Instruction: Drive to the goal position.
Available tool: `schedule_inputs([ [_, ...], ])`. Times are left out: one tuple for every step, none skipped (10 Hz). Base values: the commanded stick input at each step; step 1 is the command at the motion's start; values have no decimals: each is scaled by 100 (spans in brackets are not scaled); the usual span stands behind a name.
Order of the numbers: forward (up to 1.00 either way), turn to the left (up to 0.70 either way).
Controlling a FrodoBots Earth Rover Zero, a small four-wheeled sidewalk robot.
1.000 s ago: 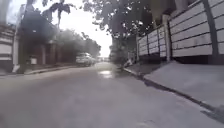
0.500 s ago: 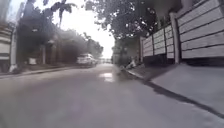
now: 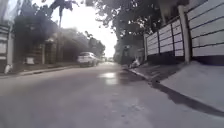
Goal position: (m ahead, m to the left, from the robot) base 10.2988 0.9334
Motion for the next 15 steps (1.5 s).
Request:
schedule_inputs([
  [100,-31],
  [100,-29],
  [100,-7],
  [100,0],
  [100,0],
  [100,0],
  [100,0],
  [100,0],
  [100,0],
  [100,0],
  [100,0],
  [100,0],
  [100,0],
  [100,0],
  [100,0],
])
